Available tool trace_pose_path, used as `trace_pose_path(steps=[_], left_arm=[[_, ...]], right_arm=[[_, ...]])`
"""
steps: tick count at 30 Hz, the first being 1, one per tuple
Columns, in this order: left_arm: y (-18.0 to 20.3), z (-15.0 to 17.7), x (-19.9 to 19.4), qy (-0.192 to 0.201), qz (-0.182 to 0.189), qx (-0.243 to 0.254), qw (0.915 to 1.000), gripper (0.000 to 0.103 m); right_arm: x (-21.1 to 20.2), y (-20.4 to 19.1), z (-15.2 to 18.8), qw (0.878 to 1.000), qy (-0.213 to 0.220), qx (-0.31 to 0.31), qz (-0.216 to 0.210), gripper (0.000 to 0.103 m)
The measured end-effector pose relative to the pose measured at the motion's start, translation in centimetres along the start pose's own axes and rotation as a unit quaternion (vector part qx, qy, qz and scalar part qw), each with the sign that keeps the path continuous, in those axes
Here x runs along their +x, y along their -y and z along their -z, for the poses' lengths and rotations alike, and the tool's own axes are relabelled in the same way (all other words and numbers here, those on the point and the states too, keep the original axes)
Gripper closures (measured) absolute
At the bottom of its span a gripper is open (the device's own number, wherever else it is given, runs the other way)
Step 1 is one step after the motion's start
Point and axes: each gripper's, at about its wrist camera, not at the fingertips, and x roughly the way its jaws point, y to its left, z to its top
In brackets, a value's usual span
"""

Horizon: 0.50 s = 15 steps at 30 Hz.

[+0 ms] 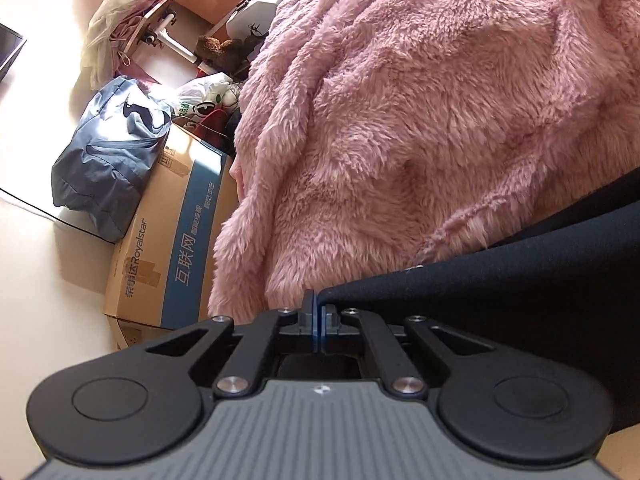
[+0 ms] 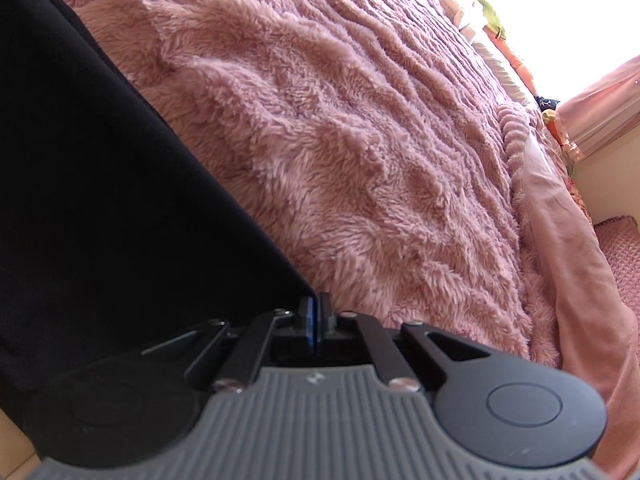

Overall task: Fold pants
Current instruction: 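Lift the hems with both grippers and carry them toward the waistband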

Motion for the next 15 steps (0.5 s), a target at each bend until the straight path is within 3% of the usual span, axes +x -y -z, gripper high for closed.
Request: trace_pose_path(steps=[2,4,6,10,12,14,15], left_arm=[[0.0,-0.2,0.5,-0.009,0.005,0.006,0.9999,0.100],[-0.6,-0.3,1.3,-0.026,0.010,-0.009,0.9996,0.082],[-1.8,0.0,1.8,-0.039,0.010,-0.043,0.9983,0.066],[-5.2,1.3,2.2,-0.046,0.028,-0.135,0.9895,0.056],[-6.8,2.1,1.8,-0.033,0.026,-0.187,0.9814,0.055],[-8.0,2.9,1.4,-0.024,0.014,-0.209,0.9775,0.055],[-8.6,3.4,1.3,-0.023,0.000,-0.210,0.9774,0.055]], right_arm=[[0.2,-0.1,0.1,1.000,-0.002,0.005,-0.003,0.103],[0.2,-0.1,0.1,1.000,-0.001,0.007,-0.001,0.103],[0.3,0.1,0.2,1.000,-0.004,0.015,-0.003,0.103],[0.4,0.3,0.1,1.000,-0.007,0.022,-0.001,0.103],[0.2,0.6,-0.1,0.999,-0.006,0.036,0.009,0.094],[-0.7,0.9,-0.1,0.998,0.004,0.053,0.022,0.069],[-1.2,1.1,-0.1,0.998,0.010,0.059,0.026,0.065]])
